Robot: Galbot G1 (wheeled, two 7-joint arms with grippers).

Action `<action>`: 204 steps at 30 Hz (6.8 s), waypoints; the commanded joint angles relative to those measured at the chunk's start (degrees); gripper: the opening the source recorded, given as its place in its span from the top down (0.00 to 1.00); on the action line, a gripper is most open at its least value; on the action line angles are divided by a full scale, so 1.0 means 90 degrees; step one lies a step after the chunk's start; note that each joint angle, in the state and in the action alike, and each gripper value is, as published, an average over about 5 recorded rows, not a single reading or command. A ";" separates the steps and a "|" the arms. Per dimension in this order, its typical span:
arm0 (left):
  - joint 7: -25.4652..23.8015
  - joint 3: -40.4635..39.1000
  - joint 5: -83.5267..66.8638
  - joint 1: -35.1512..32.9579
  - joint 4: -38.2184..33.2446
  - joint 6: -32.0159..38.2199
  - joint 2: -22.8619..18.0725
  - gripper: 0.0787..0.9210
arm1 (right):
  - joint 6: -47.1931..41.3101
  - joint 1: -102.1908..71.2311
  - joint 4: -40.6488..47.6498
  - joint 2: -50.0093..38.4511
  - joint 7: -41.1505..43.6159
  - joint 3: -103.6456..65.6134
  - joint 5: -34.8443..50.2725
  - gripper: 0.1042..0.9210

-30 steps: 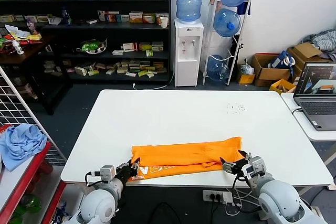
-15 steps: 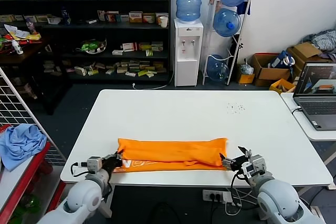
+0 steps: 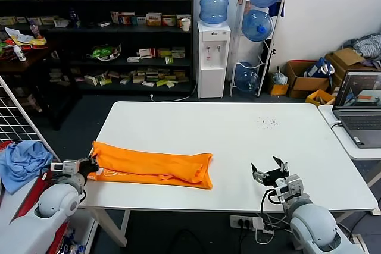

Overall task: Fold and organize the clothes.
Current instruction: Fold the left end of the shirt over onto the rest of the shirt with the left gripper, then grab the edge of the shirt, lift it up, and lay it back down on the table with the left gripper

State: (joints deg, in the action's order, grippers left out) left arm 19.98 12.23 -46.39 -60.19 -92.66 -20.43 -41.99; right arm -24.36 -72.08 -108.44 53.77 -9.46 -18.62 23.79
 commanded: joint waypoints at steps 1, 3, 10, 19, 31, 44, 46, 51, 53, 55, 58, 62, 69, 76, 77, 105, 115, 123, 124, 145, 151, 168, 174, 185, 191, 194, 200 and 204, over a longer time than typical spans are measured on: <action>0.0392 -0.0140 -0.0568 -0.0117 -0.1440 -0.0383 0.0285 0.96 | 0.0331 0.0102 0.0154 0.0079 -0.0048 0.0070 -0.0180 0.12; 0.0573 -0.0316 -0.0822 -0.0086 -0.1791 -0.0502 0.0058 0.96 | 0.0331 0.0123 0.0194 0.0090 -0.0050 0.0086 -0.0196 0.12; 0.1022 -0.0993 -0.1626 0.0311 -0.2054 -0.0677 -0.0858 0.96 | 0.0299 0.0146 0.0320 0.0165 -0.0054 0.0099 -0.0191 0.12; 0.1555 -0.1687 -0.1729 0.0698 -0.1791 -0.0642 -0.2084 0.96 | 0.0233 0.0187 0.0418 0.0217 -0.0087 0.0071 -0.0214 0.12; 0.1915 -0.2097 -0.1412 0.0870 -0.1455 -0.0517 -0.3147 0.96 | 0.0202 0.0334 0.0666 0.0318 -0.0078 0.0127 -0.0211 0.12; 0.1381 -0.2325 -0.1294 0.0866 -0.1185 0.0006 -0.3683 0.85 | 0.0160 0.0413 0.0748 0.0407 -0.0205 0.0171 0.0134 0.12; 0.1244 -0.2310 -0.1317 0.0831 -0.1187 0.0224 -0.3696 0.78 | 0.0154 0.0415 0.0748 0.0413 -0.0204 0.0183 0.0123 0.12; 0.1030 -0.2154 -0.1319 0.0727 -0.1195 0.0907 -0.3813 0.60 | 0.0132 0.0447 0.0763 0.0448 -0.0196 0.0252 0.0092 0.12; 0.1023 -0.2072 -0.1308 0.0679 -0.1239 0.1004 -0.3815 0.53 | 0.0113 0.0472 0.0762 0.0455 -0.0196 0.0273 0.0085 0.12; 0.1013 -0.1997 -0.1268 0.0615 -0.1331 0.1005 -0.3689 0.46 | 0.0099 0.0490 0.0747 0.0454 -0.0196 0.0284 0.0081 0.12; 0.0874 -0.1875 -0.1085 0.0500 -0.1452 0.0909 -0.3164 0.36 | 0.0100 0.0489 0.0721 0.0421 -0.0175 0.0281 0.0078 0.12; 0.0293 -0.1593 -0.0785 0.0354 -0.1477 0.0690 -0.2154 0.21 | 0.0223 0.0458 0.0757 0.0356 0.0003 0.0263 0.0069 0.12; -0.1302 -0.1012 -0.0353 0.0141 -0.0992 0.0054 -0.0889 0.12 | 0.0805 0.0403 0.0923 0.0322 0.0661 0.0300 0.0047 0.12; -0.1857 -0.0623 -0.0390 0.0272 -0.0345 -0.0572 -0.0782 0.12 | 0.0875 0.0336 0.0948 0.0225 0.0833 0.0299 0.0015 0.12; -0.1892 -0.0597 -0.0425 0.0306 -0.0268 -0.0659 -0.0802 0.12 | 0.0884 0.0319 0.0952 0.0201 0.0845 0.0293 0.0015 0.12; -0.2116 -0.0739 -0.0777 0.0770 0.0534 -0.1131 -0.1591 0.23 | 0.0969 0.0321 0.0889 0.0180 0.0933 0.0277 -0.0270 0.12; -0.1958 -0.0731 -0.1107 0.0709 0.0213 -0.1191 -0.1632 0.58 | 0.1005 0.0396 0.0909 0.0209 0.0675 0.0188 -0.0232 0.12; -0.1656 -0.0632 -0.1179 0.0538 -0.0060 -0.1070 -0.1490 0.85 | 0.1054 0.0375 0.0862 0.0335 0.0498 0.0193 -0.0323 0.12; -0.1556 -0.0605 -0.1177 0.0502 -0.0104 -0.1060 -0.1429 0.88 | 0.1063 0.0387 0.0870 0.0371 0.0444 0.0189 -0.0345 0.12; -0.1010 0.0060 0.1317 0.0536 0.0620 -0.0534 0.0903 0.91 | 0.0905 0.0595 0.0778 0.0578 0.0073 0.0453 -0.0414 0.12; -0.1269 0.0012 0.2463 0.0748 0.1077 -0.0141 0.1343 0.91 | 0.0904 0.0605 0.0755 0.0600 0.0076 0.0474 -0.0412 0.12; -0.1610 -0.0405 0.2517 0.1325 0.1132 -0.0060 0.2414 0.91 | 0.0867 0.0605 0.0771 0.0715 0.0057 0.0559 -0.0461 0.12; -0.1484 -0.0556 0.2293 0.1309 0.0814 -0.0335 0.1899 0.91 | 0.0876 0.0542 0.0747 0.0742 0.0075 0.0574 -0.0587 0.12; -0.0612 -0.0637 0.1357 0.1211 0.0448 -0.0792 0.0491 0.91 | 0.0869 0.0456 0.0728 0.0677 0.0068 0.0486 -0.0594 0.12; 0.0093 -0.0657 0.0192 0.1181 -0.0208 -0.1067 0.0190 0.91 | 0.0887 0.0414 0.0749 0.0673 0.0084 0.0416 -0.0628 0.12; 0.0427 -0.0653 -0.0257 0.1121 -0.0604 -0.1128 0.0064 0.91 | 0.0894 0.0397 0.0755 0.0663 0.0102 0.0395 -0.0657 0.12; 0.1087 -0.0678 -0.0931 0.0918 -0.1210 -0.1109 -0.0457 0.91 | 0.0891 0.0391 0.0733 0.0610 0.0140 0.0383 -0.0700 0.12; 0.1349 -0.0786 -0.0953 0.0842 -0.1351 -0.1010 -0.1015 0.91 | 0.0916 0.0369 0.0738 0.0560 0.0208 0.0383 -0.0720 0.12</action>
State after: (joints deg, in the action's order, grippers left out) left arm 23.26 6.01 -46.10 -51.32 -97.62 -29.16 -41.51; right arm -16.36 -68.65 -101.83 59.13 -8.15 -15.12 17.54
